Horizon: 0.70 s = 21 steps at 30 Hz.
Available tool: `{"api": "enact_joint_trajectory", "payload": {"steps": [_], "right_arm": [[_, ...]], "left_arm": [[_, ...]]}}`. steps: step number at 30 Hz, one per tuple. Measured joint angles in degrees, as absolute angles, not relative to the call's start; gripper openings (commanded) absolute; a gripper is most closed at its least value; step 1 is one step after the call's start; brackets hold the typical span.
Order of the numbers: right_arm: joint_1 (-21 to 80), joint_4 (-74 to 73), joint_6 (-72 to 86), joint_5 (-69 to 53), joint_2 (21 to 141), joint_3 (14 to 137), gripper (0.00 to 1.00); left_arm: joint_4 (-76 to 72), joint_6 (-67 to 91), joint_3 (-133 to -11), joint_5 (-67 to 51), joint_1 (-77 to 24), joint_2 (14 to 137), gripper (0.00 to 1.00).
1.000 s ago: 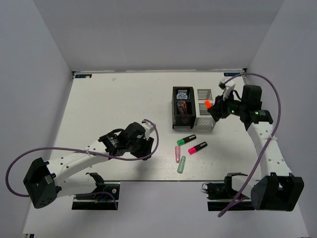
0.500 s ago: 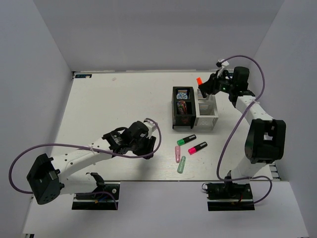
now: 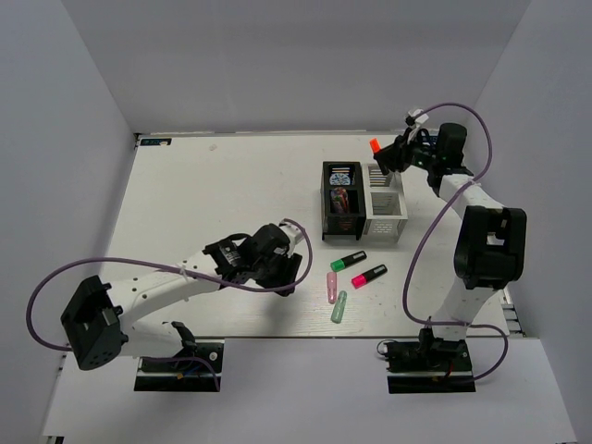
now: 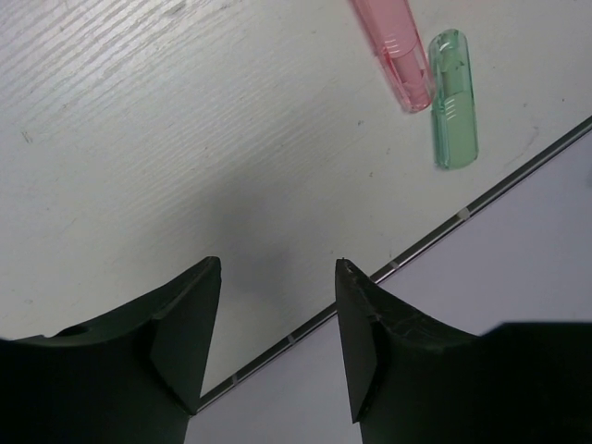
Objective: Sort the stationery into containers
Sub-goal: Place the pen in the storage box.
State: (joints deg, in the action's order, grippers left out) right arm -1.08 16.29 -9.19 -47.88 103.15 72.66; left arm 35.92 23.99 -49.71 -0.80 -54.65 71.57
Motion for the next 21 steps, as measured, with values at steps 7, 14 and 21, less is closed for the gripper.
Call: {"api": "enact_joint_trajectory", "payload": {"steps": [7, 14, 21], "right_arm": [[-2.0, 16.2, -11.2, -47.7, 105.7, 72.6, 0.23], [-2.0, 16.0, -11.3, -47.9, 106.1, 72.6, 0.54], [-2.3, 15.0, -10.1, -48.3, 104.9, 71.6, 0.46]], "left_arm": [[36.0, 23.1, -54.0, 1.2, -57.4, 75.3, 0.69], [35.6, 22.1, -57.5, 2.2, -58.8, 79.2, 0.74], [34.5, 19.4, -65.1, 3.1, -61.1, 87.5, 0.31]]}}
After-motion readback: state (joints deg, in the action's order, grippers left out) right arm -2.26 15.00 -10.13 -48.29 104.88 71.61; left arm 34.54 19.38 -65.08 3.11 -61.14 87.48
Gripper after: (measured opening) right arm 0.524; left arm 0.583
